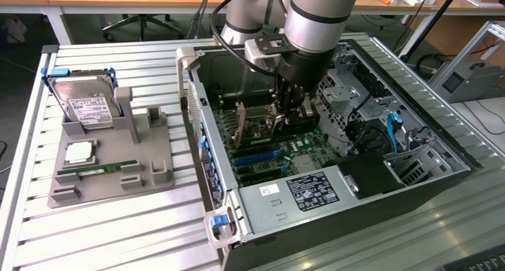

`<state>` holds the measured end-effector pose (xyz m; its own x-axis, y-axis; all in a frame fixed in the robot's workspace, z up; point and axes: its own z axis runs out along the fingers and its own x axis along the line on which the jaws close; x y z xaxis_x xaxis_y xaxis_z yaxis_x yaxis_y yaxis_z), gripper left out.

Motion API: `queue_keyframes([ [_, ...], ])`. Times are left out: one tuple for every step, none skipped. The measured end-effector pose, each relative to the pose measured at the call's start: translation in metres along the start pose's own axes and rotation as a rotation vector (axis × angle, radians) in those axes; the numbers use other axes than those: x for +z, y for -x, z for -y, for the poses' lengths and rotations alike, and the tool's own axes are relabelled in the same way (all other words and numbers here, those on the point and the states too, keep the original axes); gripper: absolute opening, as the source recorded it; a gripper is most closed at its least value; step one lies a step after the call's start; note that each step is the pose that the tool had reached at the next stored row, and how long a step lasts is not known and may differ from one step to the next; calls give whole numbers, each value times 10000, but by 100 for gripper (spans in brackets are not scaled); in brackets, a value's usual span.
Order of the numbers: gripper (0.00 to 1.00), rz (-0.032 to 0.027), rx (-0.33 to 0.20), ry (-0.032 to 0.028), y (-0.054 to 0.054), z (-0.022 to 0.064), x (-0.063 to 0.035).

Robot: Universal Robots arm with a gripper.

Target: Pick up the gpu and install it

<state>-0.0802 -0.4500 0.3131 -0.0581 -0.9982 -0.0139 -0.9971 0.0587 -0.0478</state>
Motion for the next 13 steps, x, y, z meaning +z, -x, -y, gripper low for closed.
queue_keyframes([
  [27,0,-1,0,-4,-2,1],
  [27,0,-1,0,-12,-7,2],
  [27,0,-1,0,-13,-9,3],
  [27,0,-1,-1,-17,-11,4],
  [27,0,-1,0,-23,-15,4],
  [27,0,0,-1,-26,-17,6],
  [27,-1,-1,0,-26,-17,6],
  [27,-2,0,1,-26,-17,7],
  [27,0,0,0,-27,-18,8],
  [27,1,-1,-1,-28,-18,10],
  [27,1,0,-1,-31,-20,11],
  [27,0,0,0,-36,-25,11],
  [27,0,0,0,-43,-31,12],
])
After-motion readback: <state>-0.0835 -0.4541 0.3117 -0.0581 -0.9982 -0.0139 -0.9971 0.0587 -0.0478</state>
